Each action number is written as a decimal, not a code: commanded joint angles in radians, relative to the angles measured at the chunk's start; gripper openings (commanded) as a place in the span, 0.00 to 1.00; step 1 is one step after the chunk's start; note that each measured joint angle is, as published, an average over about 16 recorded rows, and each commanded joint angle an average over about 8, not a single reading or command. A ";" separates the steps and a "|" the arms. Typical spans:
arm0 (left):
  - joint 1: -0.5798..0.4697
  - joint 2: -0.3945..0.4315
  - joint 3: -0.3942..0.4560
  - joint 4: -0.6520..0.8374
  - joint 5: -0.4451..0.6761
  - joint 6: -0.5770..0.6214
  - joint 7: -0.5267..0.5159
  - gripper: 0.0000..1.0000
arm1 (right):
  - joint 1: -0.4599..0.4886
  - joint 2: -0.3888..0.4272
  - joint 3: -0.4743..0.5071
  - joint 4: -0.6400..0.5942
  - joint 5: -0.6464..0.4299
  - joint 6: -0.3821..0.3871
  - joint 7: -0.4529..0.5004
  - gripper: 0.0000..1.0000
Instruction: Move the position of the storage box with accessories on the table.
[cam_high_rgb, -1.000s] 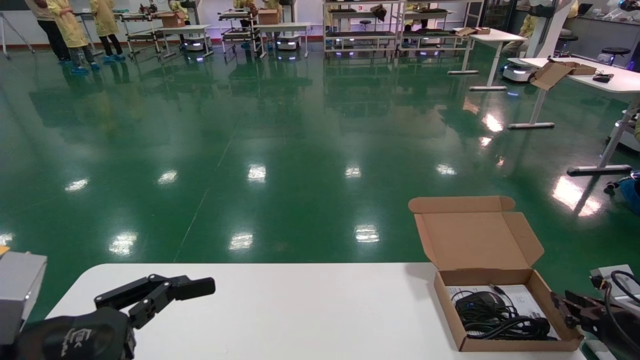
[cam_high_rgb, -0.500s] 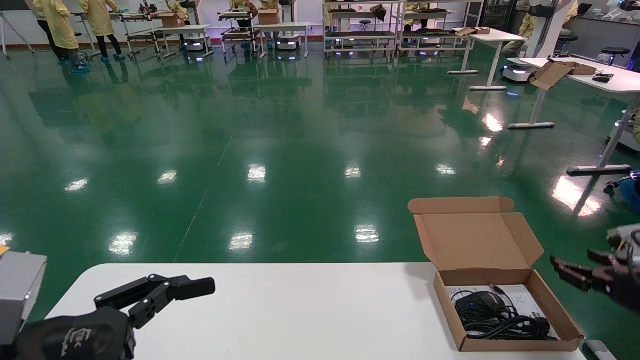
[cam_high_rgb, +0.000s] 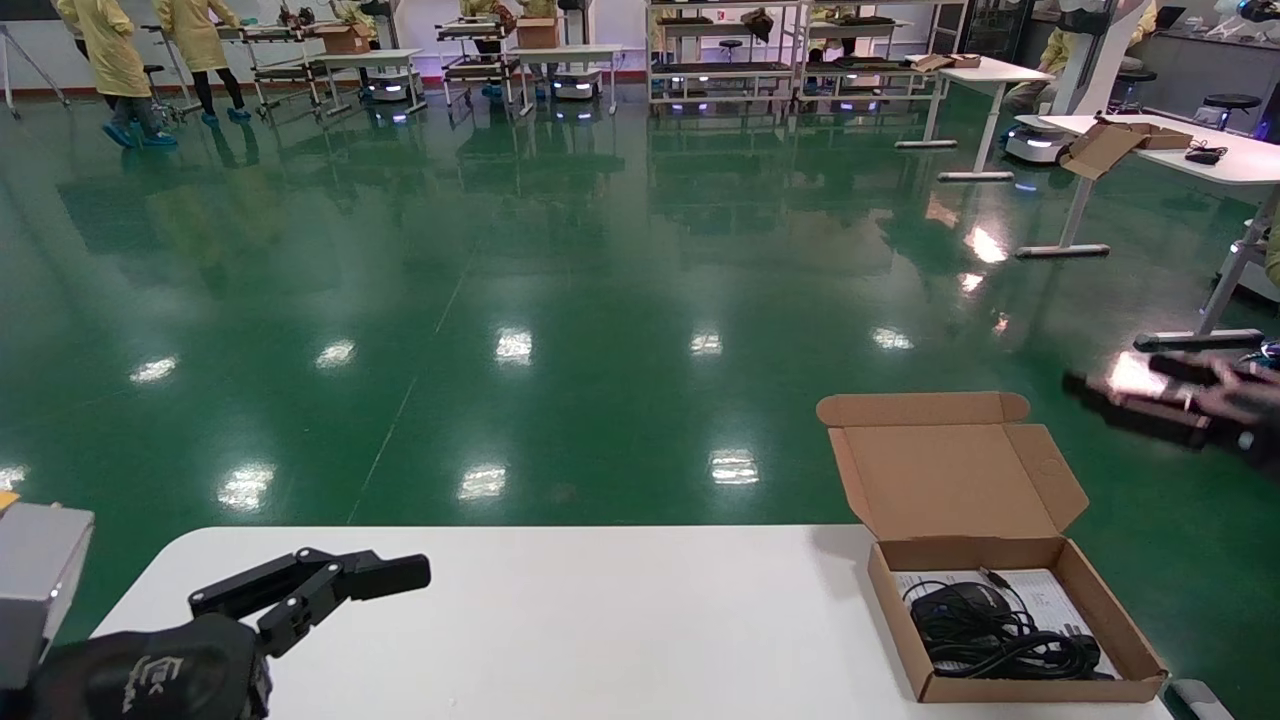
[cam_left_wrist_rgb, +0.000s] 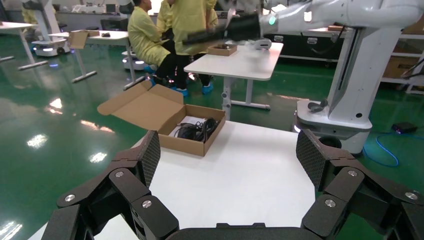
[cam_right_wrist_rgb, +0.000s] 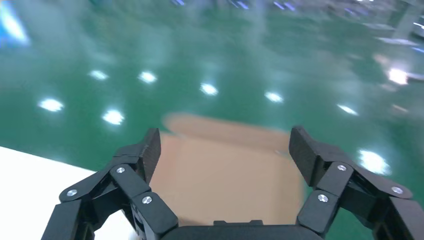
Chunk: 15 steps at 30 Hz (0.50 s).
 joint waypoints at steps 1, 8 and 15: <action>0.000 0.000 0.000 0.000 0.000 0.000 0.000 1.00 | 0.020 0.019 0.003 0.015 0.006 -0.062 0.021 1.00; 0.000 0.000 0.000 0.000 0.000 0.000 0.000 1.00 | 0.020 0.024 0.007 0.020 0.007 -0.075 0.023 1.00; 0.000 0.000 0.000 0.000 0.000 0.000 0.000 1.00 | -0.019 0.030 0.049 0.084 -0.011 -0.093 0.037 1.00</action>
